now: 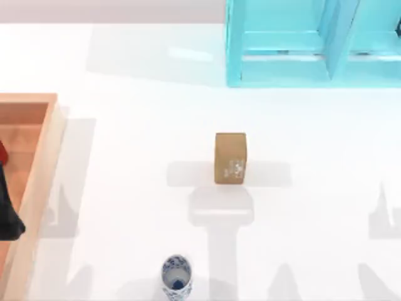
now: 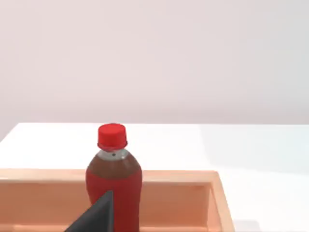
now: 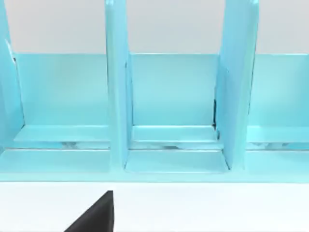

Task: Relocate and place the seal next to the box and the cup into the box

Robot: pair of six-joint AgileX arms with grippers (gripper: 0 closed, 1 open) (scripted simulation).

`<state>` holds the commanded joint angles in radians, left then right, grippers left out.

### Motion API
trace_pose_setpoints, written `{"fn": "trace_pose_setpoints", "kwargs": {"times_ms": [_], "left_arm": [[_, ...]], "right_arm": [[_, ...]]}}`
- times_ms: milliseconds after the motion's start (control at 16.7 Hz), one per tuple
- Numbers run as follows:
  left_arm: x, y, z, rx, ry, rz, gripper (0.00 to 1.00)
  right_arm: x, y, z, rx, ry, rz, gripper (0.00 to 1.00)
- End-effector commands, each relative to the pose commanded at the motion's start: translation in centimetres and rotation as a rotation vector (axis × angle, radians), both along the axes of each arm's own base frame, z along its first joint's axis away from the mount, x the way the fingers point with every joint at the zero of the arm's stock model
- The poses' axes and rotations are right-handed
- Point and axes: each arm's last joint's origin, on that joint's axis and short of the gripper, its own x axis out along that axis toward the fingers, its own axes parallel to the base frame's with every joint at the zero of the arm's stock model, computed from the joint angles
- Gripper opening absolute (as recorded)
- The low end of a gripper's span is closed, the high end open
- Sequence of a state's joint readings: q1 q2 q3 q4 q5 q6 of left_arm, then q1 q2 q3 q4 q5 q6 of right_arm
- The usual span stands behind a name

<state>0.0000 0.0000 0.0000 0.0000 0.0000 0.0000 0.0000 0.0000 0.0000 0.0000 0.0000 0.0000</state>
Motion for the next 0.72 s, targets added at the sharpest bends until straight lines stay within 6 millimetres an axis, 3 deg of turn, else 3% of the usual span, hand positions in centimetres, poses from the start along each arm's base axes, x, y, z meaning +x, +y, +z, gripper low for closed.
{"fn": "trace_pose_setpoints", "kwargs": {"times_ms": [180,360,720], "left_arm": [[0.0,0.0,0.2,-0.003,0.005,-0.003,1.00],[0.1,-0.3,2.0,-0.027,0.054,-0.025,1.00],[2.5,-1.7,9.9,-0.124,0.295,-0.117,1.00]], "right_arm": [[0.0,0.0,0.0,0.000,0.000,0.000,1.00],[0.0,0.0,0.0,0.000,0.000,0.000,1.00],[0.0,0.0,0.0,0.000,0.000,0.000,1.00]]}}
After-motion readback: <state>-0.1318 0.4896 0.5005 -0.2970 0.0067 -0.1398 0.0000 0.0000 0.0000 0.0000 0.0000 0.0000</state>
